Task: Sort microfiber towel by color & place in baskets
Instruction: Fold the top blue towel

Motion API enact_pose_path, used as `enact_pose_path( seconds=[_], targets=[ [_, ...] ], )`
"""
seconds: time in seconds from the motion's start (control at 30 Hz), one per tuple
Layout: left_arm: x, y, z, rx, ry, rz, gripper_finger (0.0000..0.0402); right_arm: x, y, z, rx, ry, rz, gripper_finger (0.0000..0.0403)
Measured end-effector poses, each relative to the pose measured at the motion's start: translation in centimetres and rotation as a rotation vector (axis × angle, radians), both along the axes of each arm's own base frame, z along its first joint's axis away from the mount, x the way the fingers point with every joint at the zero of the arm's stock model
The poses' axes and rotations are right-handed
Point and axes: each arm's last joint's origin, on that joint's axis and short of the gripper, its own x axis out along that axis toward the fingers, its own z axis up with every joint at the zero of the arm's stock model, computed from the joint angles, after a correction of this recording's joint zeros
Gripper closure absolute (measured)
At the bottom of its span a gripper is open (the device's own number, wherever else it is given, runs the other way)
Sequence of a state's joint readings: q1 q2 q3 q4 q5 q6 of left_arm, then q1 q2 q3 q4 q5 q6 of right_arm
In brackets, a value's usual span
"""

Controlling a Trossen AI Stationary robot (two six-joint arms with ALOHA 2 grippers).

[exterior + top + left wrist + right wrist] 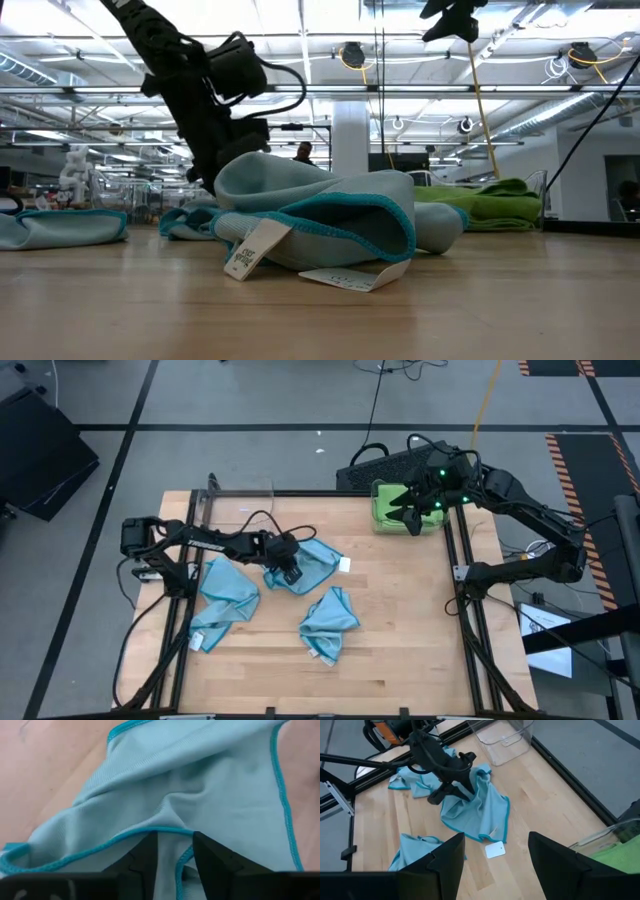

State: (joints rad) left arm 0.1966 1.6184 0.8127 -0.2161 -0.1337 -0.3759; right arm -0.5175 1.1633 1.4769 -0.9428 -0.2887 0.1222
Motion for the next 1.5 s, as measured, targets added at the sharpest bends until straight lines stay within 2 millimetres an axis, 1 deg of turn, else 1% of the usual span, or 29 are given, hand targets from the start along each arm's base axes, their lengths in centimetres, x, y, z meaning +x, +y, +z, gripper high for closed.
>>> enact_pose_path(
  seconds=[0.17, 0.23, 0.27, 0.33, 0.5, 0.53, 0.6, 0.77, 1.03, 1.17, 1.23, 1.4, 1.5],
  targets=[
    [-0.2, -0.6, -0.3, 0.002, 0.015, -0.011, 0.0235, 0.0, 0.0, 0.0, -0.009, 0.001, 0.008, 0.0193],
    [-0.6, -0.4, -0.7, -0.02, 0.036, 0.003, 0.0231, 0.0, 0.0, 0.0, -0.017, 0.002, 0.014, 0.0193],
    [-0.7, -0.3, -0.8, -0.035, 0.043, 0.003, 0.0236, 0.0, 0.0, 0.0, -0.021, 0.003, 0.018, 0.0193],
    [-0.9, -0.1, -0.8, -0.056, 0.051, 0.007, 0.0263, 0.0, 0.0, 0.0, -0.026, 0.004, 0.022, 0.0193],
    [-0.9, 0.3, -0.7, -0.103, 0.042, 0.038, 0.0376, 0.0, 0.0, 0.0, -0.039, 0.008, 0.033, 0.0193],
    [-0.8, 0.4, -0.5, -0.117, 0.036, 0.044, 0.0387, 0.0, 0.0, 0.0, -0.038, 0.011, 0.035, 0.0193],
    [-0.5, 0.4, 0.4, -0.119, 0.027, 0.045, 0.039, -0.1, 0.1, -0.1, -0.035, 0.019, 0.036, 0.0193],
    [0.8, -0.1, 3.7, -0.045, -0.011, -0.01, 0.0395, -0.1, 0.1, -0.1, -0.037, 0.024, 0.041, 0.0193],
    [2.8, -0.9, 8.4, -0.009, -0.138, -0.047, 0.0397, 0.1, 0.0, -0.3, -0.074, 0.016, 0.065, 0.0193],
    [3.9, -1.3, 11.2, -0.002, -0.216, -0.069, 0.0394, 0.6, -0.3, -1.5, -0.055, 0.018, 0.054, 0.0193],
    [4.2, -1.5, 12.1, -0.004, -0.246, -0.066, 0.0389, 0.9, -0.4, -2.5, -0.022, 0.017, 0.048, 0.0193],
    [4.5, -1.5, 12.9, -0.022, -0.293, -0.04, 0.0381, 2.2, -0.7, -6.0, 0.12, -0.058, 0.107, 0.0193],
    [4.7, -1.6, 13.1, -0.054, -0.33, -0.02, 0.0392, 3.2, -0.6, -8.0, 0.181, -0.147, 0.161, 0.0193]
  ],
)
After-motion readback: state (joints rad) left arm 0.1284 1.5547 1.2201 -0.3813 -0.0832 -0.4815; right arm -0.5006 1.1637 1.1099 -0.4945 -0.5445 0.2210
